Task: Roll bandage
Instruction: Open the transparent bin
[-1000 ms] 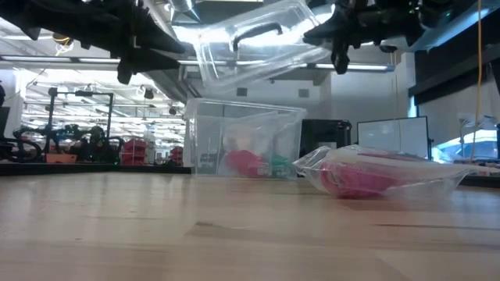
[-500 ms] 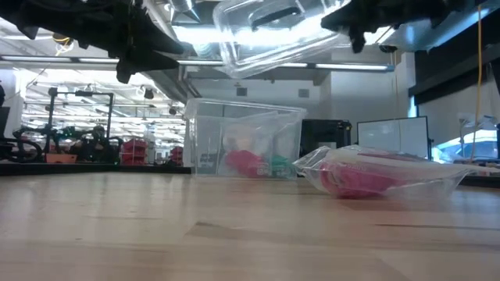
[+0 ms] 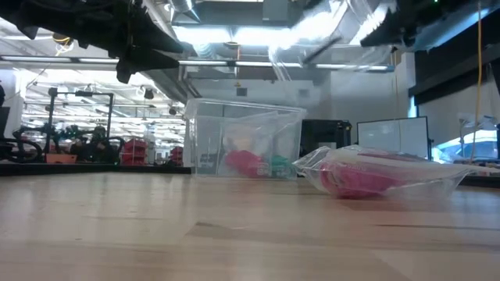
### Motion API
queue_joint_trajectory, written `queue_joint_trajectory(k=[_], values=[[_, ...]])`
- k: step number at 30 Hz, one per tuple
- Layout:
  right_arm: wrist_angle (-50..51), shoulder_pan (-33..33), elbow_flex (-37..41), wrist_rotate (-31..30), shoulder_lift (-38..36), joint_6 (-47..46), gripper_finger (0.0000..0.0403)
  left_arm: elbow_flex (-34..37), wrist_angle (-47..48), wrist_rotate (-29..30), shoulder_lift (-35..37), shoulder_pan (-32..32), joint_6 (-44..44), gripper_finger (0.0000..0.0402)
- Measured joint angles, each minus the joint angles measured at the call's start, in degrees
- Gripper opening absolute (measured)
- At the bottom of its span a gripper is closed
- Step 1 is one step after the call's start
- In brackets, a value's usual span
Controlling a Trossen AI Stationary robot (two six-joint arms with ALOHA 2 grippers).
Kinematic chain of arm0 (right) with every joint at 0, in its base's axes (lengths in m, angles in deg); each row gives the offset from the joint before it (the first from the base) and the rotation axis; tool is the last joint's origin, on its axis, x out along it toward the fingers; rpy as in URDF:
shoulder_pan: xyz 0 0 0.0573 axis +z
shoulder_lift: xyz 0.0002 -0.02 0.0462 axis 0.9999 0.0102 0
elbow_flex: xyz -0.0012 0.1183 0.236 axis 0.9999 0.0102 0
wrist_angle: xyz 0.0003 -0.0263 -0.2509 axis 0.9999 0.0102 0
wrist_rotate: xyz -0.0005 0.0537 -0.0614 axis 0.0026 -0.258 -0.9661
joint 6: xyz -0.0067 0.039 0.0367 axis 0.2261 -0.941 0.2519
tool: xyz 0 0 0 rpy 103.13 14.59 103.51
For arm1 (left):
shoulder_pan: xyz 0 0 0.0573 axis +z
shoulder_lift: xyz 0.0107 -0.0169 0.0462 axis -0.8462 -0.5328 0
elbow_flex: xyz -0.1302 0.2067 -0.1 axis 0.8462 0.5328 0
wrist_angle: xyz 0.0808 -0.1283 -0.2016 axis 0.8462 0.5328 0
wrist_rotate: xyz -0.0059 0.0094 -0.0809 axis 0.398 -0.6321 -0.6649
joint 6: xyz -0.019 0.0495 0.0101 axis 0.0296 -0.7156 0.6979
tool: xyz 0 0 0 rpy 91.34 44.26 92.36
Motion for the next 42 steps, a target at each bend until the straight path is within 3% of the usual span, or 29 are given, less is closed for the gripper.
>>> queue_joint_trajectory(k=[5, 14, 25, 34, 42], values=[[7.21, -0.01, 1.13, -6.37, 1.39, -0.88, 0.0037, 0.0, -0.09, 0.0, 0.0, 0.04, 0.04, 0.0166], [9.56, 0.0, 3.1, -10.88, 3.85, -0.79, 0.0037, 0.0, -0.07, 0.04, -0.02, -0.31, 1.84, 0.0166], [13.54, 0.07, 3.13, -8.57, 7.14, 2.45, 0.0037, 0.0, 0.04, 0.04, -0.26, -0.35, 1.52, 0.0166], [12.67, 0.12, 3.06, -8.02, 14.02, 5.33, 0.0037, 0.0, 0.66, 0.04, -0.26, -0.35, 0.74, 0.0166], [13.12, 5.52, 2.99, -12.42, 17.15, 6.54, 0.0037, 0.0, 1.85, 0.07, -0.26, -0.35, 1.39, 0.0166]])
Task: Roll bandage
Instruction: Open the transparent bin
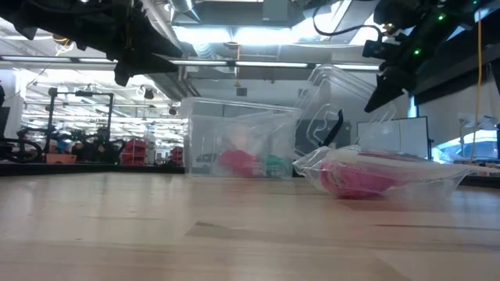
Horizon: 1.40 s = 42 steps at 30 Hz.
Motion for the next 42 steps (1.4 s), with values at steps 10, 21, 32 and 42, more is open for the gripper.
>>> queue_joint_trajectory(k=[10, 21, 32, 42], values=[[8.12, 1.95, 0.0, -8.0, 1.16, -5.9, 0.0038, 0.0, 1.18, 0.0, 0.0, 0.0, -0.24, 0.0166], [7.55, 2.01, 0.14, -4.57, 3.28, -4.73, 0.0083, 0.0, 1.1, 0.35, -0.39, -0.21, -0.19, 0.0166], [7.87, 2.0, 0.17, -0.96, 5.75, -6.34, 0.0186, 0.0, 1.1, 0.31, -0.39, -0.94, 1.75, 0.0166], [15.0, 2.0, -6.45, 3.43, 5.64, -6.03, 0.0262, 0.0, 1.1, 0.28, -0.39, -0.94, 2.67, 0.0166]])
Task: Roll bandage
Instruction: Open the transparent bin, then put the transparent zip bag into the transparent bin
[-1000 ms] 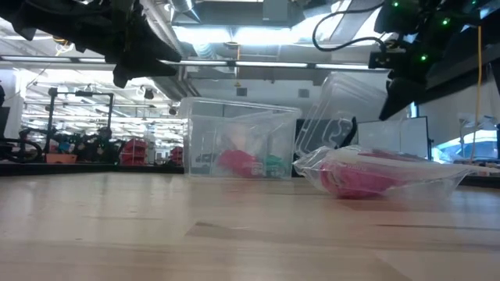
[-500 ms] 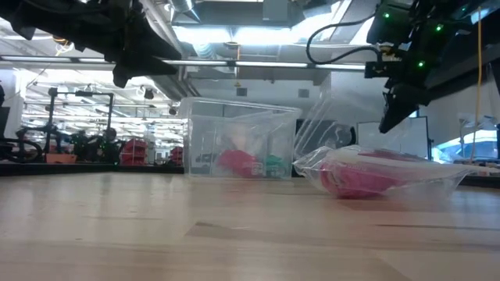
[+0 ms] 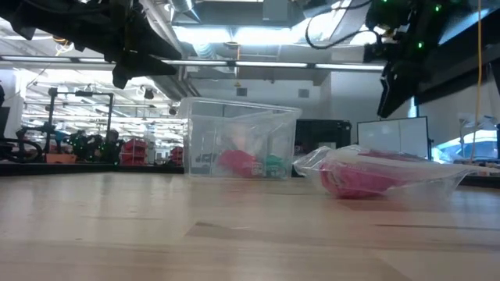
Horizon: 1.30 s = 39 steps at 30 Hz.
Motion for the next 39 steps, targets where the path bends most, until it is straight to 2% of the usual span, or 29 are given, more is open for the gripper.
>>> queue_joint_trajectory(k=[3, 8, 10, 13, 15, 18, 22, 31, 33, 37, 39], values=[[2.23, 0.0, -3.01, 3.87, 0.0, -0.01, 0.0265, 0.0, 0.02, 0.0, 0.0, 0.0, -0.04, 0.0166], [0.36, 1.51, -4.62, 15.31, -0.02, -3.63, 0.0266, 0.0, 0.02, -0.02, 0.0, 0.0, -0.09, 0.0166], [-2.39, 5.3, -4.45, 18.63, 0.79, -6.89, 0.0262, 0.0, 0.04, -0.04, 0.0, -0.09, -0.17, 0.0166], [-4.16, 15.18, -4.33, 22.1, 3.25, -8.93, 0.025, 0.0, 0.05, -0.05, 0.0, -0.24, -1.16, 0.0166], [-5.58, 22.29, -4.28, 20.15, 4.73, -9.76, 0.0241, 0.0, 0.02, -0.06, 0.0, -0.24, -1.41, 0.0166], [-9.89, 33.2, -3.75, 14.02, 8.05, -10.67, 0.0231, 0.0, 0.05, -0.07, 0.0, -0.24, -1.61, 0.0166], [-15.0, 43.79, -3.69, 8.16, 12.75, -10.68, 0.0227, 0.0, 0.03, -0.07, 0.0, -0.24, -1.19, 0.0166], [-24.2, 54.47, -3.69, 6.9, 25.71, -13.77, 0.0225, 0.0, 0.04, -0.07, -0.02, -0.24, -2.28, 0.0166], [-25.96, 56.82, -3.74, 2.48, 28.84, -12.27, 0.0218, 0.0, 0.02, -0.07, -0.01, -0.24, -2.75, 0.0166], [-28.48, 59.76, -3.76, -12.35, 33.71, -9.97, 0.0195, 0.0, 0.06, -0.07, -0.02, -0.24, -2.5, 0.0166], [-28.53, 59.8, -3.78, -17.16, 35.4, -10.05, 0.0185, 0.0, 0.06, -0.07, 0.0, -0.24, -1.23, 0.0166]])
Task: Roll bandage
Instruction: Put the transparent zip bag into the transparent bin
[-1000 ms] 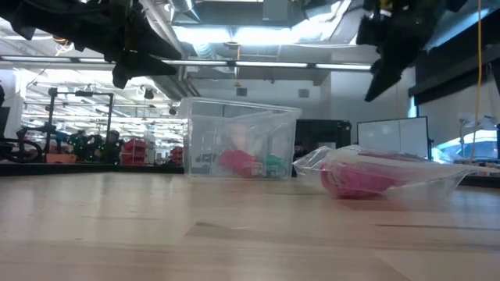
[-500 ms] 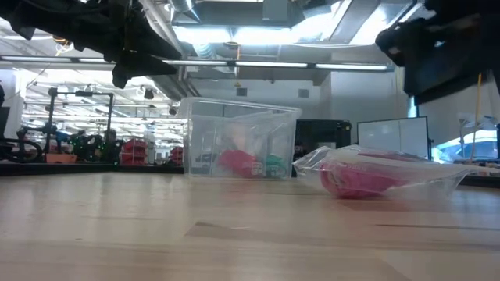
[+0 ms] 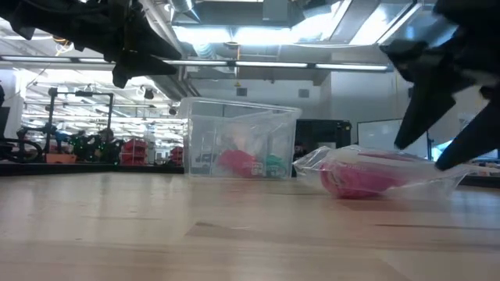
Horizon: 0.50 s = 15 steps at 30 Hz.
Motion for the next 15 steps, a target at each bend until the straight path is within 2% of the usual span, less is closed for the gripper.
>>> queue_joint_trajectory(k=[4, 10, 13, 15], values=[[0.56, -0.23, -0.02, -1.74, 2.69, -0.1, 0.0171, 0.0, 0.04, 0.0, 0.0, 0.0, 0.9, 0.0166], [0.51, -0.17, -0.02, -7.9, 5.3, -0.36, 0.0149, 0.0, 0.34, 0.0, 0.0, 0.0, 0.9, 0.0166], [1.18, -0.19, -0.02, -13.9, 5.58, -6.64, 0.0121, 0.0, 0.55, 0.0, -0.01, 0.0, 0.98, 0.0166], [1.2, -0.27, -0.04, -15.37, 5.52, -13.16, 0.0093, 0.0, 1.02, 0.0, 0.0, -0.17, 1.81, 0.0166]])
